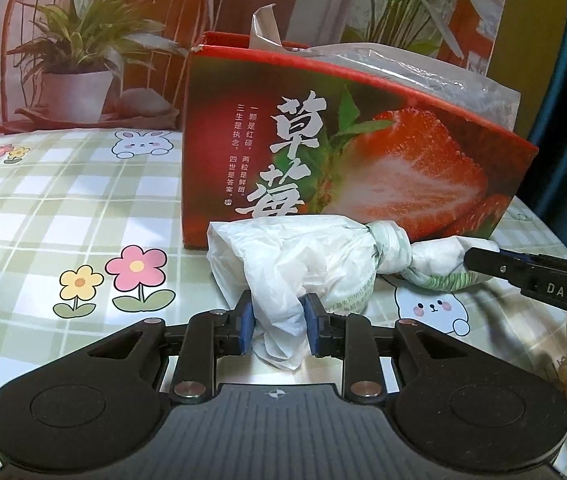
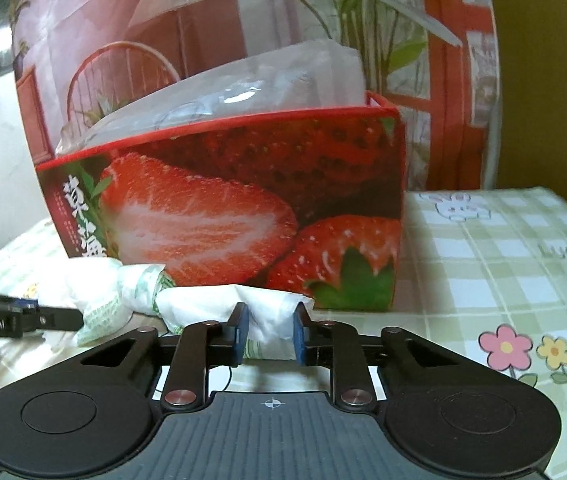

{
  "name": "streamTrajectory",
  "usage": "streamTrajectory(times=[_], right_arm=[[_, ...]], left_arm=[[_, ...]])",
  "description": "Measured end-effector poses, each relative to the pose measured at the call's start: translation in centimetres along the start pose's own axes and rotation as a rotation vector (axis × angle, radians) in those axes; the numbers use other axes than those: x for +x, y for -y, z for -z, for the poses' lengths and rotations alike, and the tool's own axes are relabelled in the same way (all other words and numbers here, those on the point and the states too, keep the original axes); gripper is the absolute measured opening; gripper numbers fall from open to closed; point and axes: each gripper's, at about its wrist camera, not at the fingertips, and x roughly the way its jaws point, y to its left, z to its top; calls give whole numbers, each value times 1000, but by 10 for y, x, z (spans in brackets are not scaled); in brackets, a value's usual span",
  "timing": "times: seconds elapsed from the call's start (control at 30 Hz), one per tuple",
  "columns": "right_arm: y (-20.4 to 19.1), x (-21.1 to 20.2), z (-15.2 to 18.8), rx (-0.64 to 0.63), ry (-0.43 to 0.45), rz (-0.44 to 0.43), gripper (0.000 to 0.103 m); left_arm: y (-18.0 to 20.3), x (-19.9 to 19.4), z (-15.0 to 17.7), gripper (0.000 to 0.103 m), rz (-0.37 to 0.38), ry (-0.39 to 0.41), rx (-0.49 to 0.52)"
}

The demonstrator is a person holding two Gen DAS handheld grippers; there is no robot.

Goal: Organize soft objects
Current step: 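Lift the white bundle with the left tool over the red box, then lower the white bundle into the box and open the left tool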

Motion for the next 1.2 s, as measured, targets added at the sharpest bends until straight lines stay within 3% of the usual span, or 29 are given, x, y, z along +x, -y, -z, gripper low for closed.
streamTrajectory(times=[0.23,0.47,0.63,0.73,0.97,1.2], right_arm=[[-10,-13,-1,-58,32,11,14],[-13,-52,-19,-33,150,-22,13],[-15,-80,-43,-32,254,-44,12],[-17,-93,-65,-51,320,-54,12],[-16,-70,-134,-98,326,-40,12],[-16,-9,-156,-203,205,43,12]], left_arm=[[7,-23,-10,15,-1,-17,17],[24,-78,-34,14,12,132,94],[45,-112,-61,14,-35,257,216],[49,-117,-84,14,-34,286,234],[41,-81,-138,15,-10,209,120],[25,-30,-164,15,-39,123,62]])
